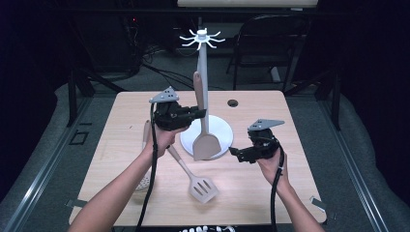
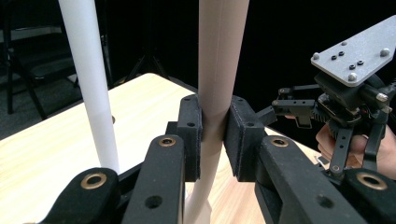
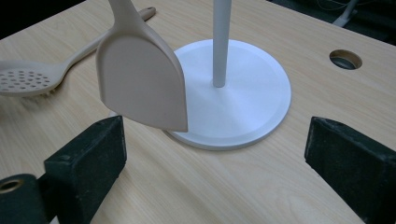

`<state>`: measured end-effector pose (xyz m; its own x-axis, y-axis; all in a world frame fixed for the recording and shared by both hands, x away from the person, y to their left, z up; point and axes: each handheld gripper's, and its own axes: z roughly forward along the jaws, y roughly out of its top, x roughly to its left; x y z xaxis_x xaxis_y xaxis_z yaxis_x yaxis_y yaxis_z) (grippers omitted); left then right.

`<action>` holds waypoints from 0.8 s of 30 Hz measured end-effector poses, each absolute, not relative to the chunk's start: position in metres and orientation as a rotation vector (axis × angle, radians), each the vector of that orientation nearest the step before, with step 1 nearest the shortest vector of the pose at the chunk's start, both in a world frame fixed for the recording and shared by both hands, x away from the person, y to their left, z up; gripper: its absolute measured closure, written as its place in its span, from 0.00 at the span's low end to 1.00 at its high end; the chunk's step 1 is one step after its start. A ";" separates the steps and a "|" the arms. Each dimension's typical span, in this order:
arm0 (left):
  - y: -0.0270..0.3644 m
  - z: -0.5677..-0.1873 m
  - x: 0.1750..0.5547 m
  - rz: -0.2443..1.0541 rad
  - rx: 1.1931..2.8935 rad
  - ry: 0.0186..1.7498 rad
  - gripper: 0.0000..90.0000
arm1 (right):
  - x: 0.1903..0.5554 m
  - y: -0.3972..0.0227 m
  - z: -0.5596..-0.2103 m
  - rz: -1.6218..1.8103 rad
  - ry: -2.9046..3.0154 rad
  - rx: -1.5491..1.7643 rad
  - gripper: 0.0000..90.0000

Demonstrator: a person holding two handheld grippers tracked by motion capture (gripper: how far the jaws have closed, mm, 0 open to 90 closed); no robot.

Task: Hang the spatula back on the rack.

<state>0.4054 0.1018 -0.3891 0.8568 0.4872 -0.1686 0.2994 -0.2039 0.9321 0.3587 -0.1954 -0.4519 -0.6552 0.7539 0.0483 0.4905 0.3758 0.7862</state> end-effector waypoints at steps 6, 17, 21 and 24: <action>0.106 -0.385 0.409 0.189 1.804 0.583 0.86 | 0.360 -0.197 -0.453 1.151 2.318 1.102 0.04; 0.114 -0.376 0.416 0.187 1.821 0.545 0.86 | 0.361 -0.199 -0.455 1.139 2.325 1.104 0.02; 0.116 -0.372 0.418 0.184 1.823 0.537 0.86 | 0.361 -0.199 -0.456 1.141 2.323 1.112 0.02; 0.117 -0.369 0.420 0.187 1.821 0.526 0.86 | 0.362 -0.198 -0.456 1.135 2.329 1.109 0.02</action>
